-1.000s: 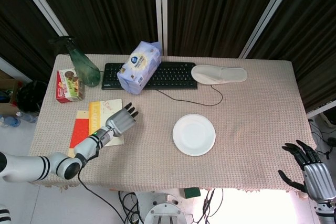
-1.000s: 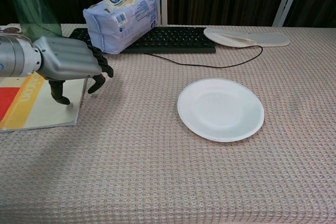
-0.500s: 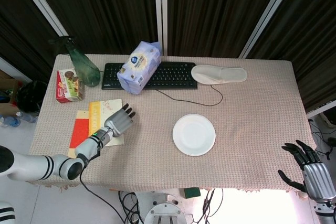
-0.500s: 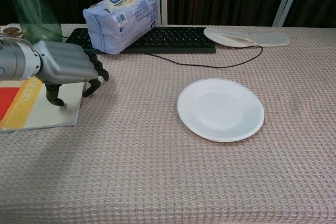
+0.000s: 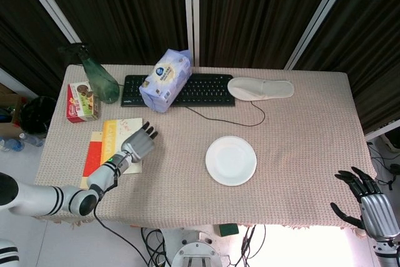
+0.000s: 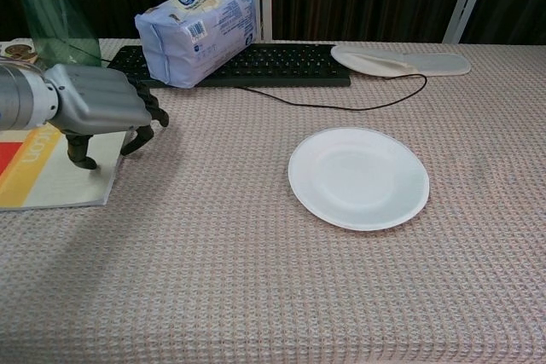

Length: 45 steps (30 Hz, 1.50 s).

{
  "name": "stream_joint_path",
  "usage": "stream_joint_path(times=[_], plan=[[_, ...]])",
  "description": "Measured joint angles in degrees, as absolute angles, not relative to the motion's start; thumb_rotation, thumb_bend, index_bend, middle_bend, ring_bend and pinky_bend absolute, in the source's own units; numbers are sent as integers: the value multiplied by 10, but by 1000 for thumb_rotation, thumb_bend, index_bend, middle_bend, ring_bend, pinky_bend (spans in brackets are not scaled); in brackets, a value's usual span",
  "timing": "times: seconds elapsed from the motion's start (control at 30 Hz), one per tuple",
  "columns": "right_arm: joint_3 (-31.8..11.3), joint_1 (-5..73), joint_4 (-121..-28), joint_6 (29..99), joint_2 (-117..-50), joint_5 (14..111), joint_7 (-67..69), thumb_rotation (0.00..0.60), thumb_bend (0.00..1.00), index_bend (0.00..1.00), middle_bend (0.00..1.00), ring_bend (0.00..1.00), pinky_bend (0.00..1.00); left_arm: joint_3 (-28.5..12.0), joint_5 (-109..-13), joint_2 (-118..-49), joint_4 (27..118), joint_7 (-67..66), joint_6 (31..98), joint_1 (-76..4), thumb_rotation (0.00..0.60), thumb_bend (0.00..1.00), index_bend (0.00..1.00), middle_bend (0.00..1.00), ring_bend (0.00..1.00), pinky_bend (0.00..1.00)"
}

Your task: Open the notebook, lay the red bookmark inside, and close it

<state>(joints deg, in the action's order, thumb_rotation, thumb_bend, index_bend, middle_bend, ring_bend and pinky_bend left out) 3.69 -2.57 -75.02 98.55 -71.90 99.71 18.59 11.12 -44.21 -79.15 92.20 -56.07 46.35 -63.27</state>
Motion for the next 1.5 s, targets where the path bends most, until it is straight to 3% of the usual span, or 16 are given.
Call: stream_joint_path(times=[0.3,0.83,1.5], plan=[[37,-26,-754,987,-718,1000,182,600,214,263,205,101,186,118,-451,-778,925,-565,485,-629,600,203,545,131,71,81],[39,-29,-759,996,-716,1005,179,600,212,275,205,100,186,116,-479,-771,908,-523,477,-612,600,518,598,153,72,81],[38,-27,-762,995,-712,1004,183,600,208,286,208,101,187,68,-578,-755,918,-448,476,-602,600,531,600,176,90,82]])
